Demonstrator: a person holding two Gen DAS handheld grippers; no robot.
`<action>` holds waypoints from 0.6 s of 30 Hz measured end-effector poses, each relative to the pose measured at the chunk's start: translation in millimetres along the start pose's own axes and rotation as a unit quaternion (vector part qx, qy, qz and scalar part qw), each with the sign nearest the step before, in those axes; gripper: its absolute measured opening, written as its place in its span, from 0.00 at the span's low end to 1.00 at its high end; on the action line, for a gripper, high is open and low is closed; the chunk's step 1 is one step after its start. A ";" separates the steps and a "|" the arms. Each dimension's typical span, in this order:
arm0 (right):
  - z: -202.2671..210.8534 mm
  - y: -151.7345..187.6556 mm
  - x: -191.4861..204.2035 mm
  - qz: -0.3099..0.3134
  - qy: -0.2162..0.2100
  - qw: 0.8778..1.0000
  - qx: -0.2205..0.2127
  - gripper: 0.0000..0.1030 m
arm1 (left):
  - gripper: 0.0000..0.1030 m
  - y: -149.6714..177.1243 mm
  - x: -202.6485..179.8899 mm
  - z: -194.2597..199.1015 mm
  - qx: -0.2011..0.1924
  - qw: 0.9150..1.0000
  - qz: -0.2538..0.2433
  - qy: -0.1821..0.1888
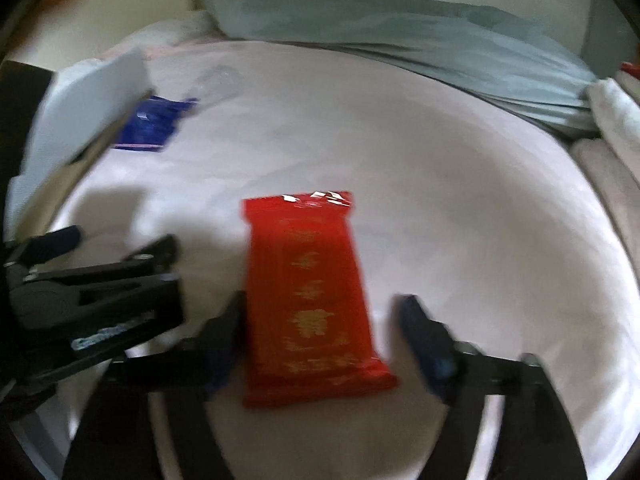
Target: Organize objects
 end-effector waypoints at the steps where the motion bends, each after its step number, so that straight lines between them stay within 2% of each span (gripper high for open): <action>1: -2.4 0.5 -3.5 -0.011 0.010 1.000 0.007 0.97 | 1.00 1.0 -0.2 2.2 0.000 1.000 0.000 0.000; 4: -6.5 3.7 -14.2 -0.049 -0.013 0.998 0.027 0.99 | 1.00 1.3 -0.1 2.7 0.000 1.000 0.000 0.000; 13: -3.4 5.2 -6.3 -0.024 -0.001 0.999 0.027 0.99 | 1.00 1.6 0.2 3.0 0.000 1.000 -0.001 0.000; 18: 1.0 12.5 -7.0 -0.014 -0.025 0.999 0.036 0.99 | 1.00 1.7 0.3 3.1 0.000 1.000 -0.001 0.000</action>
Point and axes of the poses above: each gripper's, at about its wrist camera, not at the fingertips, and z roughly against the way its jaws point, x to its left, y to its underside, the point moved 4 cm from there along -z, roughly the way its jaws point, and after that the axes turned 4 degrees about -z, right-handed, at the moved point
